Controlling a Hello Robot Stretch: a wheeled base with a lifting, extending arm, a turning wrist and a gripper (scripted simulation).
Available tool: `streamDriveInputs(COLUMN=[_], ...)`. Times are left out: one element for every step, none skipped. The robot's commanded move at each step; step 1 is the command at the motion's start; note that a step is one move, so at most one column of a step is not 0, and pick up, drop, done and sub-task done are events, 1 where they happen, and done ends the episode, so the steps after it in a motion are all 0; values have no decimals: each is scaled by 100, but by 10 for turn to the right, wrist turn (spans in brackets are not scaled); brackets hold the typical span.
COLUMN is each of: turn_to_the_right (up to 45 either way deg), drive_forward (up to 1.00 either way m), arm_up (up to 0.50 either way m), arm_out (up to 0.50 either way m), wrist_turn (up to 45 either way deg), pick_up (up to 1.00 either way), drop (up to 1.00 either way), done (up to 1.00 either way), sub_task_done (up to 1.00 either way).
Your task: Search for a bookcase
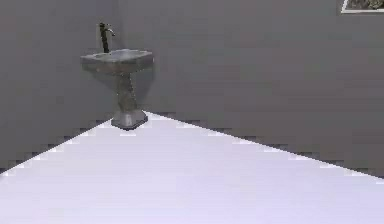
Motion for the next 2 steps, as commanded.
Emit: streamDriveInputs(turn_to_the_right=[-450,-450], drive_forward=[0,0], arm_up=[0,0], arm_out=[0,0], wrist_turn=[0,0], pick_up=[0,0], drop=[0,0], done=[0,0], sub_task_done=[0,0])
